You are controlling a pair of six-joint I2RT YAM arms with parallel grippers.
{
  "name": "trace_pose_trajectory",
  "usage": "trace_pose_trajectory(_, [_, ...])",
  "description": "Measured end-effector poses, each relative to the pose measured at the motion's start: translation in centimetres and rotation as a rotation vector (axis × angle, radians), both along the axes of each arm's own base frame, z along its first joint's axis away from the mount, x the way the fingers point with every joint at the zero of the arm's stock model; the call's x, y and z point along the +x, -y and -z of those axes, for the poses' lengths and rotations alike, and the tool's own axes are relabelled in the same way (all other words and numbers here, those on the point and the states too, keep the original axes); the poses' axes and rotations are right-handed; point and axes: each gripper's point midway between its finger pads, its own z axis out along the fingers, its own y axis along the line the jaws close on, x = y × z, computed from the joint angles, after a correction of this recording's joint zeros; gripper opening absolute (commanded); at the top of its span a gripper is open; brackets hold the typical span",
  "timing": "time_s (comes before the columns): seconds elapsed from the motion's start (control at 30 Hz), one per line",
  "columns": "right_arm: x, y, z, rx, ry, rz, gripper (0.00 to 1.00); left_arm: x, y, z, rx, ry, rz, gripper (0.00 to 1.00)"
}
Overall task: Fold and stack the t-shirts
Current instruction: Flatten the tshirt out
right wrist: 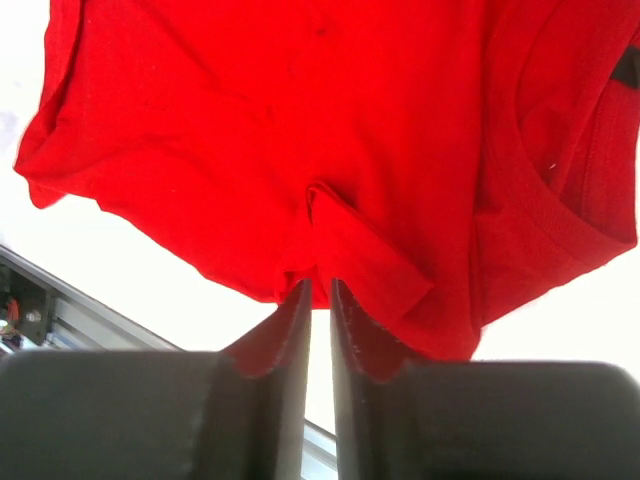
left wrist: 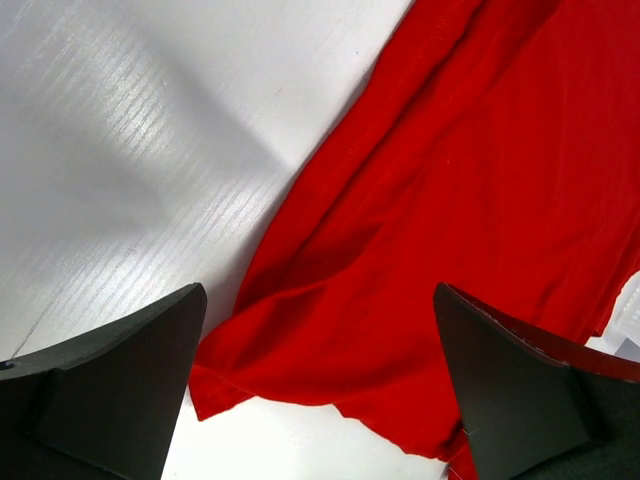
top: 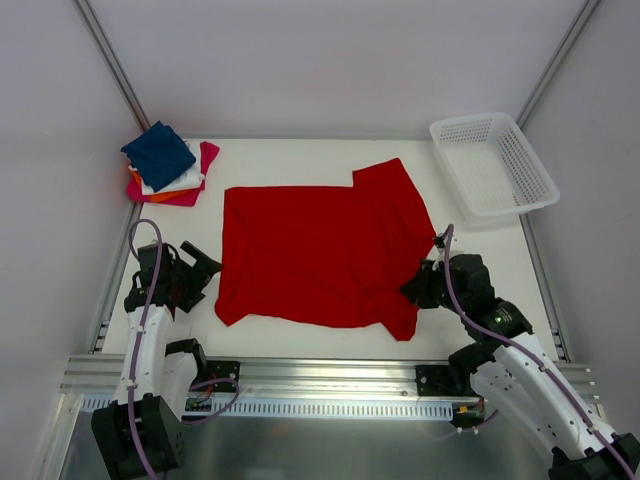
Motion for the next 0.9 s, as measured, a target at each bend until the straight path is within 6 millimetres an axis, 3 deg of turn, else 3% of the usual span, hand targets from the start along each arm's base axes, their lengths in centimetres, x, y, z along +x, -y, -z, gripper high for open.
trace_pose_trajectory(0.03, [0.0, 0.0, 0.0, 0.0, 0.0, 0.0, 0.1, 0.0, 0.0, 0.0, 0.0, -0.001, 0.0, 0.99])
trace_pose_trajectory(0.13, [0.0, 0.0, 0.0, 0.002, 0.0, 0.0, 0.27, 0.0, 0.0, 0.1, -0.001, -0.002, 0.0, 0.99])
trace_pose_trajectory(0.33, [0.1, 0.1, 0.6, 0.0, 0.0, 0.01, 0.29, 0.0, 0.0, 0.1, 0.0, 0.0, 0.0, 0.99])
trace_pose_trajectory(0.63, [-1.0, 1.8, 7.3, -0.091, -0.129, 0.08, 0.29, 0.0, 0.0, 0.1, -0.001, -0.002, 0.0, 0.99])
trace_pose_trajectory(0.87, [-0.3, 1.7, 7.4, -0.085, -0.115, 0.093, 0.29, 0.0, 0.0, 0.2, -0.002, -0.004, 0.001, 0.99])
trace_pose_trajectory(0.9, [-0.3, 1.6, 7.3, -0.083, -0.112, 0.093, 0.26, 0.0, 0.0, 0.2, -0.002, -0.004, 0.001, 0.99])
